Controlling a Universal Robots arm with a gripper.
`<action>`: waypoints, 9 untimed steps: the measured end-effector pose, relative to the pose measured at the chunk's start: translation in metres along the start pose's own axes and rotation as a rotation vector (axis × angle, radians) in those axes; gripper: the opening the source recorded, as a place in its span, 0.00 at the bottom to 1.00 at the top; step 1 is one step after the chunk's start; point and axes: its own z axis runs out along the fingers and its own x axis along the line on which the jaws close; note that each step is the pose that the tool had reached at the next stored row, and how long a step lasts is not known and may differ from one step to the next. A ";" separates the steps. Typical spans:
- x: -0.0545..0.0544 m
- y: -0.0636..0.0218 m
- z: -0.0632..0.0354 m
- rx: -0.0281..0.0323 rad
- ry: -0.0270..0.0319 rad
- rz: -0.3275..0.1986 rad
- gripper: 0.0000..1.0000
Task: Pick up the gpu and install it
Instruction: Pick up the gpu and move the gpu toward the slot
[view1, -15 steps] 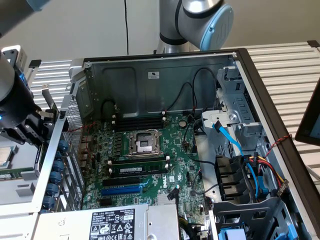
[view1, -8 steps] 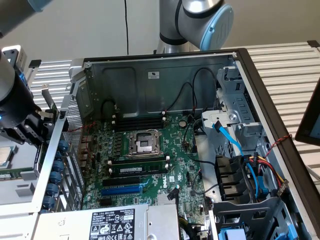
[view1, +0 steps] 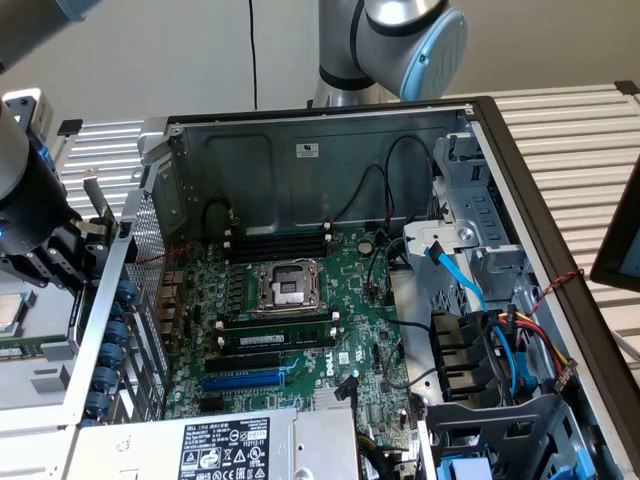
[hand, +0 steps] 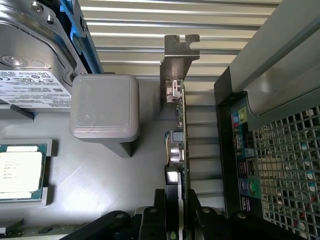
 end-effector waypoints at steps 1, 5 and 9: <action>0.000 -0.0001 -0.0001 0.0001 0.0010 0.000 0.29; 0.000 -0.0004 -0.0001 0.0000 0.0028 0.001 0.27; 0.000 -0.0005 -0.0004 -0.0005 0.0026 0.001 0.27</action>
